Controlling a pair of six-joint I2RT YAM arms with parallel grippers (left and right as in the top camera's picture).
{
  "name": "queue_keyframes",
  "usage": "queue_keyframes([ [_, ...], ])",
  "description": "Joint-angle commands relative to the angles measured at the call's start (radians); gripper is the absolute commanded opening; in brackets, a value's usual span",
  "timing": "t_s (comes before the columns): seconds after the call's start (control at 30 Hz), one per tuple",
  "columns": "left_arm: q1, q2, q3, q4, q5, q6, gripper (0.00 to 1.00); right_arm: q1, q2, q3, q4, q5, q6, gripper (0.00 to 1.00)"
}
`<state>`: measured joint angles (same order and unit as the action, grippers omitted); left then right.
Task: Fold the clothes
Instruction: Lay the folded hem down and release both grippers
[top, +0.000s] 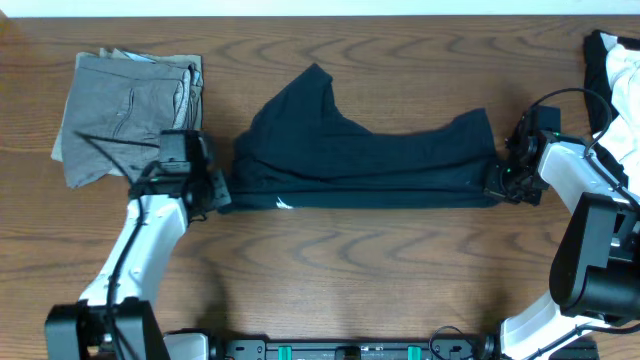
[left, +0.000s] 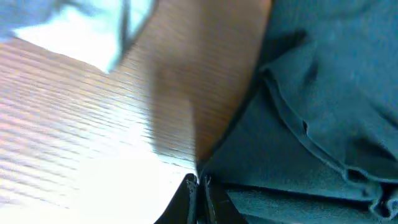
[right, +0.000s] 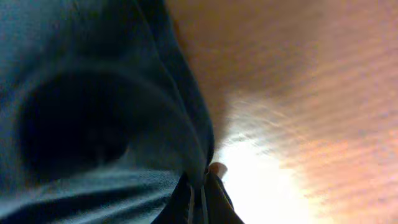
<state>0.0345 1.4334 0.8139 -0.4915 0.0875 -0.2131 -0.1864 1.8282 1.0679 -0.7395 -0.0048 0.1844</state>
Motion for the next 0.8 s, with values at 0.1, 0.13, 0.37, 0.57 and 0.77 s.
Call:
queue_keyframes([
  [0.1,0.032,-0.054,0.025,-0.005,-0.009,-0.001,0.06,-0.01,-0.016,0.013,-0.009,0.128,0.039,0.06],
  [0.13,0.032,-0.056,0.025,-0.006,0.004,-0.001,0.08,-0.008,-0.016,0.013,-0.012,0.128,0.039,0.06],
  [0.37,0.032,-0.058,0.025,-0.058,0.017,0.003,0.32,-0.011,-0.018,0.013,-0.043,0.127,0.056,0.38],
  [0.57,0.032,-0.063,0.025,-0.089,0.053,0.031,0.34,-0.014,-0.054,0.014,-0.049,0.102,0.058,0.42],
  [0.77,0.032,-0.067,0.122,-0.153,0.222,0.108,0.39,-0.036,-0.161,0.051,-0.046,0.093,0.105,0.5],
])
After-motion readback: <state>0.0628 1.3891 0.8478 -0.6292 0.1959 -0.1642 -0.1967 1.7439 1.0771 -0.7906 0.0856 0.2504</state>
